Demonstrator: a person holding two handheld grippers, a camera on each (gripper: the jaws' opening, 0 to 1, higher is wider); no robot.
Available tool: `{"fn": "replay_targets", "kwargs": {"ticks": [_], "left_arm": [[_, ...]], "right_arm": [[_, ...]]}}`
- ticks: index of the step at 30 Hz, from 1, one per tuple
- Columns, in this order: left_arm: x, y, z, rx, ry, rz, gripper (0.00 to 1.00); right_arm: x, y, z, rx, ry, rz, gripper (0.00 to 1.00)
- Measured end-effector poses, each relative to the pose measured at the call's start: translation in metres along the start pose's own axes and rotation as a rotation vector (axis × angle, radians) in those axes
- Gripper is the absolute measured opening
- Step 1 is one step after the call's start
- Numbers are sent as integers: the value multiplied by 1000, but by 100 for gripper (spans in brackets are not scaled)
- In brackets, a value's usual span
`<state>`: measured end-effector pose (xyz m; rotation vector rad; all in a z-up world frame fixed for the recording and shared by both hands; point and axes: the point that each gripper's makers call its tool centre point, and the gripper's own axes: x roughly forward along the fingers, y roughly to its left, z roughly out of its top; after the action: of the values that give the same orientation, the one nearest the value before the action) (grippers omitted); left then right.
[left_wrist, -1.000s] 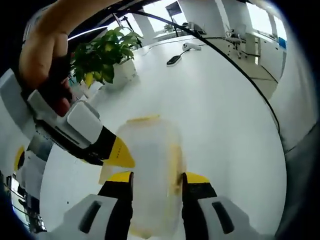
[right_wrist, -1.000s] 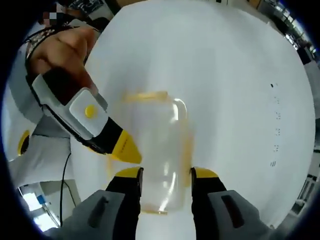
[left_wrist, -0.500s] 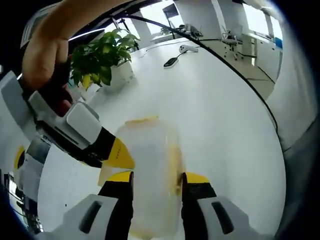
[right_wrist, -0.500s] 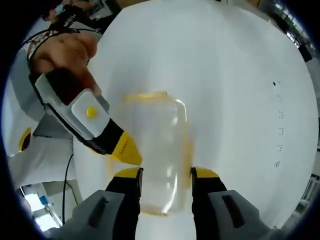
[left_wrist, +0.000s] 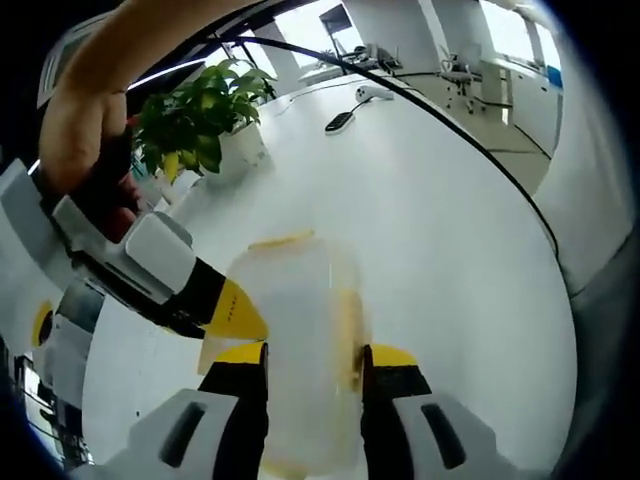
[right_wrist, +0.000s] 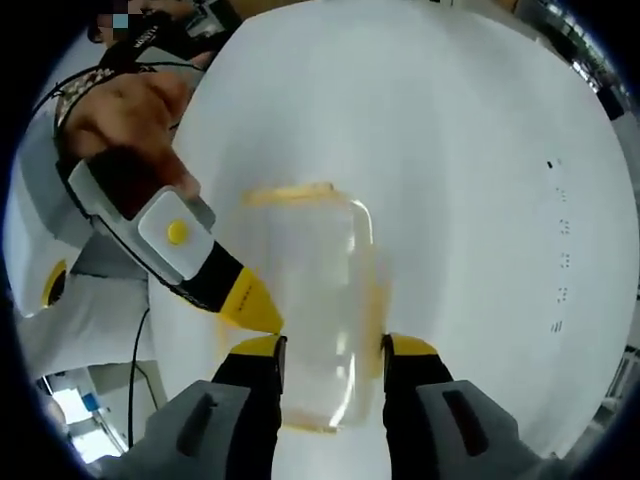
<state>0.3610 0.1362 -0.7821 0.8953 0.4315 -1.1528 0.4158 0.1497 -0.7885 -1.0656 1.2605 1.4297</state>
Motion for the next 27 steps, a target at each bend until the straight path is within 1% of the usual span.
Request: {"fn": "replay_targets", "kwargs": {"ticks": [5,6,7,8,10,13,15,17,20,21,22,27], "left_arm": [[1,0,0,9,7,17,29],[-1,1,-6,26,31,34,27],[3,1,-3,17,15,41,27],[6,2,-4,19,17,40,27],[5,3,-4,13,12,36,27],[3,2,-1,27,-2,39,27],[2,2,-1,30,-5,42,27],[2,2,-1,42,-5,50,27],[2,2,-2,41,-7,53,27],[3,1,-1,42,-8,50,27],[3,0,-1,44,-11,43,27],[5,-1,0,54,-20,47,28]], "right_arm": [[0,-1,0,3,-6,1,36],[0,-1,0,4,-8,6,36],[-1,-2,1,8,-8,6,36],[-1,-3,1,10,-9,6,36],[-2,-3,2,12,-11,5,36],[-2,-3,3,10,-13,7,36],[-2,-1,1,26,-20,28,36],[-1,-6,2,35,-22,52,36],[0,-5,2,32,-16,63,35],[1,-5,3,27,-12,76,34],[5,-5,-3,42,8,90,34],[9,1,-7,41,-9,112,35]]}}
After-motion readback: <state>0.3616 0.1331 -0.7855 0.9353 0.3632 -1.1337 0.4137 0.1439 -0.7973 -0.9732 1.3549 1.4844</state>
